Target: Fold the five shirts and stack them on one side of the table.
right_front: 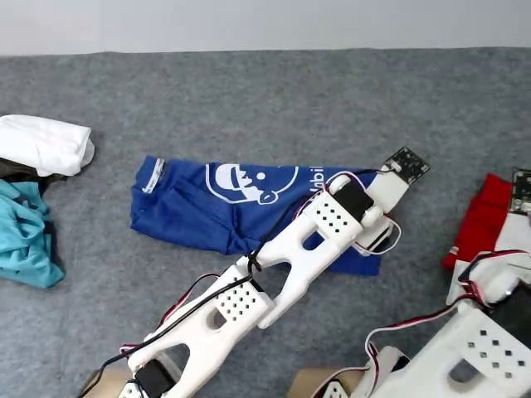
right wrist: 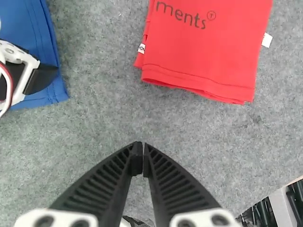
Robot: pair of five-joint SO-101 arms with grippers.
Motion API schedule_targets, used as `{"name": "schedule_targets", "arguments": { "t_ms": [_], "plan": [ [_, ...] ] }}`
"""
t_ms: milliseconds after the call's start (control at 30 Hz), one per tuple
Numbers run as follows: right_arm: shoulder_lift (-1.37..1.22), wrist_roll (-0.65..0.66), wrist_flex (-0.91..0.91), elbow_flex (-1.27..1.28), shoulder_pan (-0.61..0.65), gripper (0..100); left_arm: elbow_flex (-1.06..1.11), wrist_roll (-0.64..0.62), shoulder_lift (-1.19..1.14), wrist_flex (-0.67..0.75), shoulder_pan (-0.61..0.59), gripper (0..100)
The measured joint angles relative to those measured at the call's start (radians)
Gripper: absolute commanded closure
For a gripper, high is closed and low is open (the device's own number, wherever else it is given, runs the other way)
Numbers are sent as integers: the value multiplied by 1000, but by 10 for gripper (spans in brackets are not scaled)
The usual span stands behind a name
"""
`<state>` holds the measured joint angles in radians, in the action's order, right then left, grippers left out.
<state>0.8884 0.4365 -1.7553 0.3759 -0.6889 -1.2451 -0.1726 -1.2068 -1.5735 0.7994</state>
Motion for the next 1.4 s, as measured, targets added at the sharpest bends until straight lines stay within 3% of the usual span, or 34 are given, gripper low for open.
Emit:
{"name": "schedule_targets", "arguments": {
  "t_ms": [300,567,800,1100,1233,1400],
  "plan": [
    [0,0,0,0,0,984,0,15,0,-17,0,997],
    [0,0,0,0,0,984,-8,15,0,-25,0,998],
    [0,0,0,0,0,984,-149,15,8,-144,-3,998],
    [0,0,0,0,0,984,-173,15,44,-152,-38,998],
    [0,0,0,0,0,984,-173,15,44,-152,-38,975],
    [0,0,0,0,0,984,-173,15,44,-152,-38,834]
  ]
}}
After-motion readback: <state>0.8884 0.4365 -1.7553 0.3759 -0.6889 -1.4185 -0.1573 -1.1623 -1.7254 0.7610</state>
